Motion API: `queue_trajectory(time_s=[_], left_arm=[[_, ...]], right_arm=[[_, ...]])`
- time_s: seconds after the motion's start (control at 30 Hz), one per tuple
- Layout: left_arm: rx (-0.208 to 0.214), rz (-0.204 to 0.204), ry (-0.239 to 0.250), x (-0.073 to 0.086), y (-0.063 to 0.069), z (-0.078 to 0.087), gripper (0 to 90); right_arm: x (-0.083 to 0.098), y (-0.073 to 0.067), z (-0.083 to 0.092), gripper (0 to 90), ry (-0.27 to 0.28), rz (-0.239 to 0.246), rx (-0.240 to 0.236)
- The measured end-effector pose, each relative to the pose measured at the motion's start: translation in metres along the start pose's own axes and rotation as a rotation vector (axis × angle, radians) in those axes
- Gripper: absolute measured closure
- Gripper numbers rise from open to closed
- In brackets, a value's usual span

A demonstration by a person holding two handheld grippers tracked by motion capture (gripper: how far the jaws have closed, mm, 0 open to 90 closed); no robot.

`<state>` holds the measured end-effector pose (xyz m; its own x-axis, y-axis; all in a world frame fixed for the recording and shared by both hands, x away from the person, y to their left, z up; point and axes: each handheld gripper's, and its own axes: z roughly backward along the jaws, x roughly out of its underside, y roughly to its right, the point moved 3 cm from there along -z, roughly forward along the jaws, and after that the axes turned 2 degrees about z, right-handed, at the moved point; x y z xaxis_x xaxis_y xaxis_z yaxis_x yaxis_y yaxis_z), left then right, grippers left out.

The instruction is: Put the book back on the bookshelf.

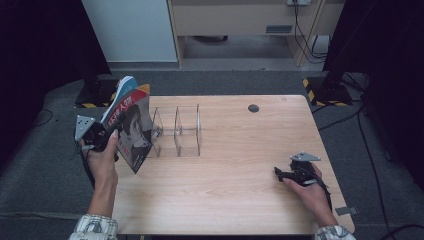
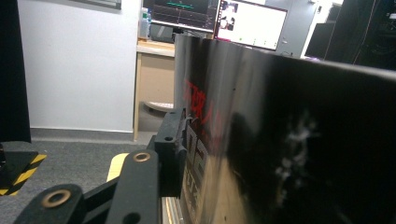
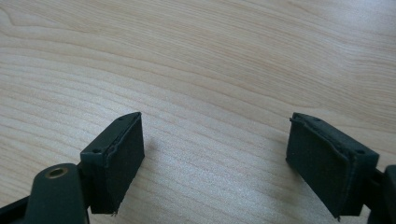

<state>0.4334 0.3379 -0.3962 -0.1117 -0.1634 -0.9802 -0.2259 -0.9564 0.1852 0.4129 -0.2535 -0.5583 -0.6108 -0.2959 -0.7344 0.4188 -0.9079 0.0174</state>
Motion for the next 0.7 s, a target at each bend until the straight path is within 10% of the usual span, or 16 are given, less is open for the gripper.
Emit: queue_trajectory(time_s=[0.7], left_arm=[[-0.009,-0.030,-0.028,0.0036,0.0001,0.0092,24.6]], right_arm=[[0.0000,-0.0001,0.0000,19.3,0.000,-0.001,0.000]])
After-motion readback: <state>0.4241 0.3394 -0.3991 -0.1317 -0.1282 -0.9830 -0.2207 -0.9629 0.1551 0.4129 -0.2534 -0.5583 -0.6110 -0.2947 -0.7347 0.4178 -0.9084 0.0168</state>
